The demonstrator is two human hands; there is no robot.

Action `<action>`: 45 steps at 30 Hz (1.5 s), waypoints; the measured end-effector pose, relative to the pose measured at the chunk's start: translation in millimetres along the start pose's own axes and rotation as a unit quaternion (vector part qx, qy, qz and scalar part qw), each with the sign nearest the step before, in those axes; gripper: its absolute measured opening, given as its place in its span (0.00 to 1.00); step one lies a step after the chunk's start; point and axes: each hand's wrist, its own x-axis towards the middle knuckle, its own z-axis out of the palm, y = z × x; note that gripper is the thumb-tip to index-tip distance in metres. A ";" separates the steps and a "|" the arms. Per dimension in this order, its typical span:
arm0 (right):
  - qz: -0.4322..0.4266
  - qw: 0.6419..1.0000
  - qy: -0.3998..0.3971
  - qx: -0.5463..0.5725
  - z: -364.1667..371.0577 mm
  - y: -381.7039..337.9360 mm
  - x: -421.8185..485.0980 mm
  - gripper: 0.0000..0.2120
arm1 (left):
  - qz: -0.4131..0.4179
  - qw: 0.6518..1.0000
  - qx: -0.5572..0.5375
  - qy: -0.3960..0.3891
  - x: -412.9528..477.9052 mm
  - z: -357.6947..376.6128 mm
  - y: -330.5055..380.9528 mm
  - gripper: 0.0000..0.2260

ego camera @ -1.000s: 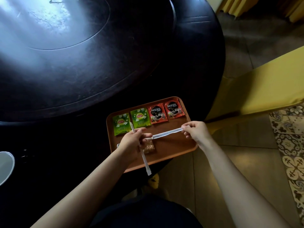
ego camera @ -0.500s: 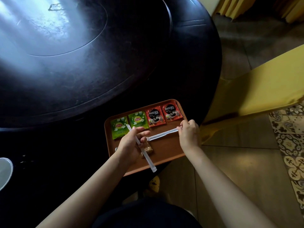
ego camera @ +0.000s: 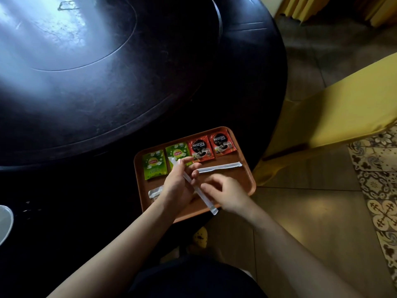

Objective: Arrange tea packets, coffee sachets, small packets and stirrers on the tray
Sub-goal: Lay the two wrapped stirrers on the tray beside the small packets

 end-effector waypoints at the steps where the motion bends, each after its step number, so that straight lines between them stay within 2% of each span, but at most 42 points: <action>1: 0.015 0.999 -0.020 0.041 1.9 -2.3 -3.2 0.06 | 0.004 1.000 0.000 -0.015 -0.6 3.1 -2.4 0.14; 3: 0.049 0.996 -0.007 0.074 -0.7 -4.5 -4.3 0.08 | 0.018 0.999 0.010 -0.040 -1.6 6.2 -6.0 0.14; 5: 0.049 0.998 0.050 -0.001 -9.9 -0.9 -1.3 0.07 | 0.042 0.997 0.045 -0.042 -2.0 3.9 -4.8 0.12; 8: -0.004 0.987 0.114 -0.113 -24.2 8.9 2.1 0.05 | 0.057 0.981 0.183 0.024 -0.9 -7.2 3.8 0.10; 11: -0.071 0.981 0.122 -0.130 -32.2 17.0 4.1 0.05 | 0.030 0.959 0.278 0.043 -1.6 -17.1 5.6 0.08; 13: -0.105 0.977 0.116 -0.144 -35.1 21.1 7.3 0.05 | 0.050 0.942 0.325 0.073 -1.8 -23.6 0.1 0.05; 14: -0.111 0.975 0.119 -0.154 -36.6 24.2 9.3 0.05 | 0.088 0.918 0.372 0.101 -1.2 -27.9 -3.3 0.06; 16: -0.099 0.973 0.128 -0.167 -41.6 33.7 13.5 0.05 | 0.192 0.826 0.510 0.146 -2.0 -36.6 -8.7 0.07; 17: -0.087 0.972 0.124 -0.178 -44.6 39.3 14.8 0.05 | 0.227 0.777 0.569 0.145 -2.4 -41.0 -11.6 0.08; 19: -0.063 0.971 0.095 -0.210 -49.0 48.8 17.1 0.05 | 0.251 0.706 0.653 0.109 -2.2 -47.5 -19.5 0.14; 21: -0.052 0.966 0.069 -0.242 -49.0 54.4 19.1 0.05 | 0.260 0.655 0.706 0.074 -1.8 -51.8 -26.5 0.19; 23: -0.060 0.959 0.076 -0.267 -44.5 56.3 21.1 0.05 | 0.270 0.626 0.729 0.062 -0.6 -54.7 -28.0 0.20; 27: -0.105 0.942 0.140 -0.286 -33.5 56.7 24.6 0.04 | 0.270 0.611 0.742 0.059 1.3 -57.0 -24.1 0.20; 32: -0.123 0.930 0.166 -0.303 -27.2 58.3 25.9 0.04 | 0.265 0.604 0.750 0.048 1.1 -58.4 -22.6 0.21; 36: -0.147 0.914 0.214 -0.312 -22.6 51.7 31.2 0.10 | 0.261 0.605 0.750 0.049 -0.5 -58.4 -22.1 0.21; 39: -0.172 0.904 0.190 -0.342 -18.4 43.5 42.7 0.12 | 0.259 0.609 0.748 0.048 -2.4 -58.4 -22.1 0.21; 45: -0.186 0.914 0.158 -0.323 -21.0 43.3 54.0 0.04 | 0.266 0.613 0.743 0.044 -5.1 -58.2 -21.1 0.20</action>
